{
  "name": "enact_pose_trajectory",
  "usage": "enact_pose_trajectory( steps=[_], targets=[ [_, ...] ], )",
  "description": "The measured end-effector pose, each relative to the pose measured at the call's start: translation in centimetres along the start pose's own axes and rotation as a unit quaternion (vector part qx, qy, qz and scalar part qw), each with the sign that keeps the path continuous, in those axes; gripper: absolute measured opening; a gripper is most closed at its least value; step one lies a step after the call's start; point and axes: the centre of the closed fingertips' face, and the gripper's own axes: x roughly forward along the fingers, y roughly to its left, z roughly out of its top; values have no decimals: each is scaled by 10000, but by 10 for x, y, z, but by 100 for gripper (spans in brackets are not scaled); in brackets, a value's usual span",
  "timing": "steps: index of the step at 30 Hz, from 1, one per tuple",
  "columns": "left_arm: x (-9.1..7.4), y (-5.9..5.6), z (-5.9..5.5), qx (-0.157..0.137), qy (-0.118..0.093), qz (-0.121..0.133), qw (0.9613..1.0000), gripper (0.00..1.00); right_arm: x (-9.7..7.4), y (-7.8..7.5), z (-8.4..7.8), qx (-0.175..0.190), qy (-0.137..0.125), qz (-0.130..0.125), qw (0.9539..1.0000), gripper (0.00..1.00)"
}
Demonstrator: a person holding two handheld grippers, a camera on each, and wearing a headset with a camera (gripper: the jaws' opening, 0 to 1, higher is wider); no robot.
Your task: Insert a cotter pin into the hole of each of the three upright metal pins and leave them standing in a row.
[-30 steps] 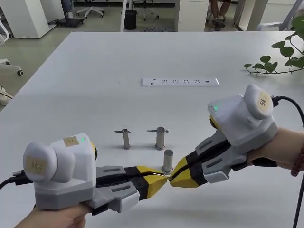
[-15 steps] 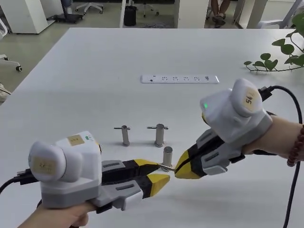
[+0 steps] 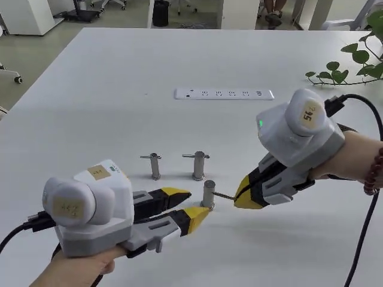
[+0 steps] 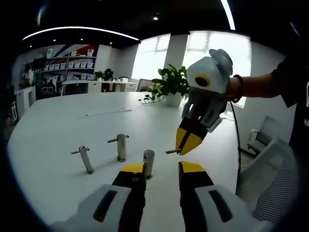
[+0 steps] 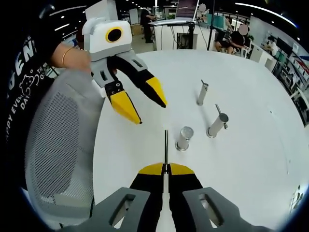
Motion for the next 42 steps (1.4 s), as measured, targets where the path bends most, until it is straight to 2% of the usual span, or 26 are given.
enact_pose_trajectory(
  steps=[6,9,13,16,23,33,42],
  targets=[
    [11,17,-9,-93,156,381,9991,25,2,-9,-9,107,209,-43,9997,0],
    [17,22,-14,-131,233,493,9984,24,3,-12,-13,139,340,-72,9993,0],
    [24,25,-19,-149,303,523,9981,23,5,-17,-17,241,475,-108,9985,0],
    [30,25,-23,-108,368,553,9977,23,7,-19,-19,180,563,-117,9982,0],
    [43,27,-34,155,572,612,9964,21,11,-24,-20,130,648,-65,9978,0],
    [59,31,-35,120,603,640,9961,18,13,-29,-20,46,690,-10,9976,0],
    [62,31,-38,163,691,602,9957,16,15,-28,-17,7,684,34,9976,0]
  ],
)
